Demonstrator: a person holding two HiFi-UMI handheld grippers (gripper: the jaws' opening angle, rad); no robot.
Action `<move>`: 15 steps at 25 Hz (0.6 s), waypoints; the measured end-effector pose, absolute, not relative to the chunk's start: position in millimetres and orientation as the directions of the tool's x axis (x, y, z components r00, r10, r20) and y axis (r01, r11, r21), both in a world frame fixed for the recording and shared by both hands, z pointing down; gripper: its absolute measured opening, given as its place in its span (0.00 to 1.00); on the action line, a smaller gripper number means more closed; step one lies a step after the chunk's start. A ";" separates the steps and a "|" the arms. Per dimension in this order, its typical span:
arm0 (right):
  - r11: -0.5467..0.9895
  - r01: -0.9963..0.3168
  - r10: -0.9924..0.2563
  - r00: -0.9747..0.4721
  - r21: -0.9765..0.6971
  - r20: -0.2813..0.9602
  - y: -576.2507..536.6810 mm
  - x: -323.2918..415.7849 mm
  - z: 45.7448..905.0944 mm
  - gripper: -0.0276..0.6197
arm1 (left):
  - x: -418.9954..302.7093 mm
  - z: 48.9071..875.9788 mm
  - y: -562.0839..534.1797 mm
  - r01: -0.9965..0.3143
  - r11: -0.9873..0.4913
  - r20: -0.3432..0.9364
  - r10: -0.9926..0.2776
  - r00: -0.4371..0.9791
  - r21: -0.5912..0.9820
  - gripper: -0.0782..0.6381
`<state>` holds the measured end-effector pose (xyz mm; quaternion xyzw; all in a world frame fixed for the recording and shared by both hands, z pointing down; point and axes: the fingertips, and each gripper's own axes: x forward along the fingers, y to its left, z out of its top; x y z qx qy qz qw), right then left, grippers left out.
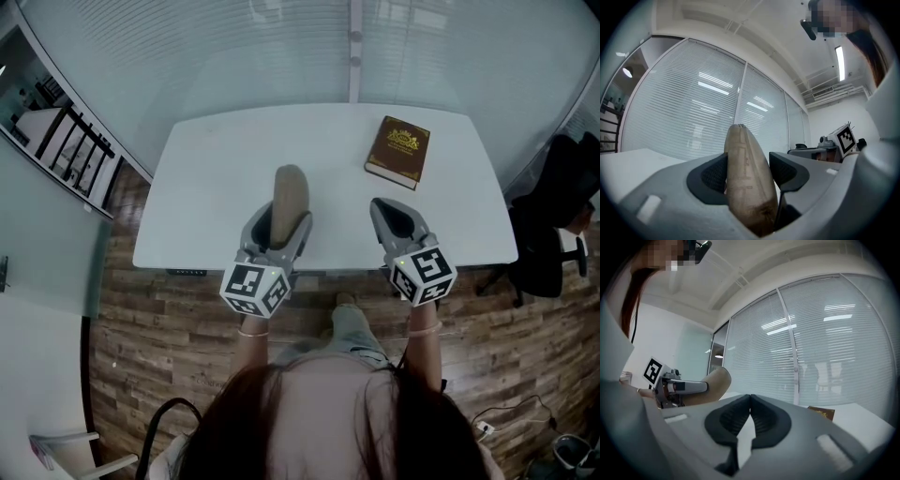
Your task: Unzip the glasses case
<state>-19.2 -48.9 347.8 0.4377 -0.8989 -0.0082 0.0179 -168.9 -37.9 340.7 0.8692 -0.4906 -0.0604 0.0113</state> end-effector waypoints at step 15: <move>0.617 -0.786 -0.787 -0.616 0.033 0.026 -44.9 -23.7 348.7 0.05 | -171.2 342.4 -36.6 -0.848 -0.525 -0.096 -0.850 0.518 0.074 0.49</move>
